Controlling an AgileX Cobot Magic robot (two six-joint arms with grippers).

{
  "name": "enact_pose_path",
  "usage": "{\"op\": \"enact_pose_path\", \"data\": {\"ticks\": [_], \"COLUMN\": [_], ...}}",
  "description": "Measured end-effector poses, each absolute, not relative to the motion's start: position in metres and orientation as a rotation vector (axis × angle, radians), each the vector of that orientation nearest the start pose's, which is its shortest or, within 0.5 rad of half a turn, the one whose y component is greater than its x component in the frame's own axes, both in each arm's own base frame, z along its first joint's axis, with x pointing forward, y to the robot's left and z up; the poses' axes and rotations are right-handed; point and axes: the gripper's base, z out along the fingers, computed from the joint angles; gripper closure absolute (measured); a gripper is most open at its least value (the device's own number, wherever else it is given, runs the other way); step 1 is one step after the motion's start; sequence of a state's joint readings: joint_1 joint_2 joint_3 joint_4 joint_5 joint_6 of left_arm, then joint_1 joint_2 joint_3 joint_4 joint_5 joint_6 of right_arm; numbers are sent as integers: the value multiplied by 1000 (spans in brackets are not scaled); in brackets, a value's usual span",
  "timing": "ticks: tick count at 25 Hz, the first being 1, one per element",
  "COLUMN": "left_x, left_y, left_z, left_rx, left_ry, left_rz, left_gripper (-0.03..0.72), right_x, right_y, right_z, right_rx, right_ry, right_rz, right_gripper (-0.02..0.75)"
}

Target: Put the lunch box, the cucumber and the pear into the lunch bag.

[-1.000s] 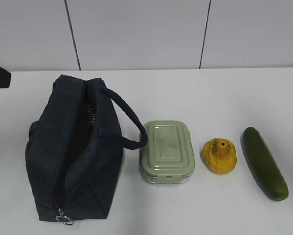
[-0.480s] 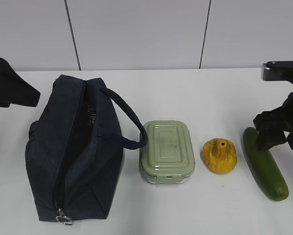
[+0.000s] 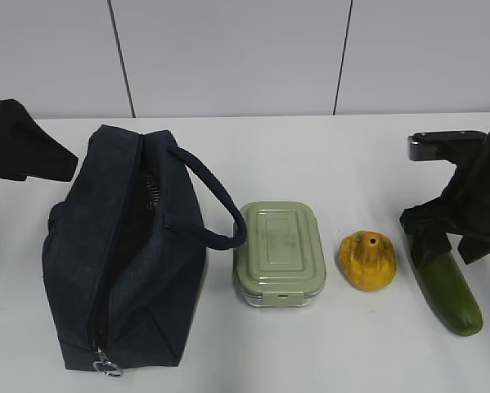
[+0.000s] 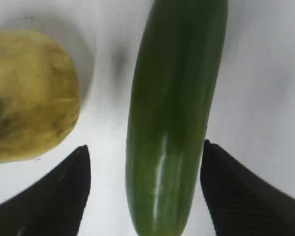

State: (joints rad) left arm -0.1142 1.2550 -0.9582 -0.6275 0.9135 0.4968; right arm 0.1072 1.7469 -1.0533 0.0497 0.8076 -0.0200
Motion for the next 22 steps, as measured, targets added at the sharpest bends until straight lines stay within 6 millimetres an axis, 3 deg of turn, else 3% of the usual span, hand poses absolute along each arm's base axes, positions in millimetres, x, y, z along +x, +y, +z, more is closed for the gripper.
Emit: {"op": "enact_pose_path", "data": {"ticks": [19,22], "left_x": [235,235], "left_y": [-70,-70], "left_z": [304,304], "left_rx": [421,421], "left_ry": [2501,2501], "left_rz": [-636,-636], "left_gripper": [202,204], "right_x": [330,330], "right_y": [36,36], "right_z": [137,133], "right_rx": [-174,-174], "right_ry": [3055,3065], "right_rz": [6,6], "right_gripper": [199,262]}}
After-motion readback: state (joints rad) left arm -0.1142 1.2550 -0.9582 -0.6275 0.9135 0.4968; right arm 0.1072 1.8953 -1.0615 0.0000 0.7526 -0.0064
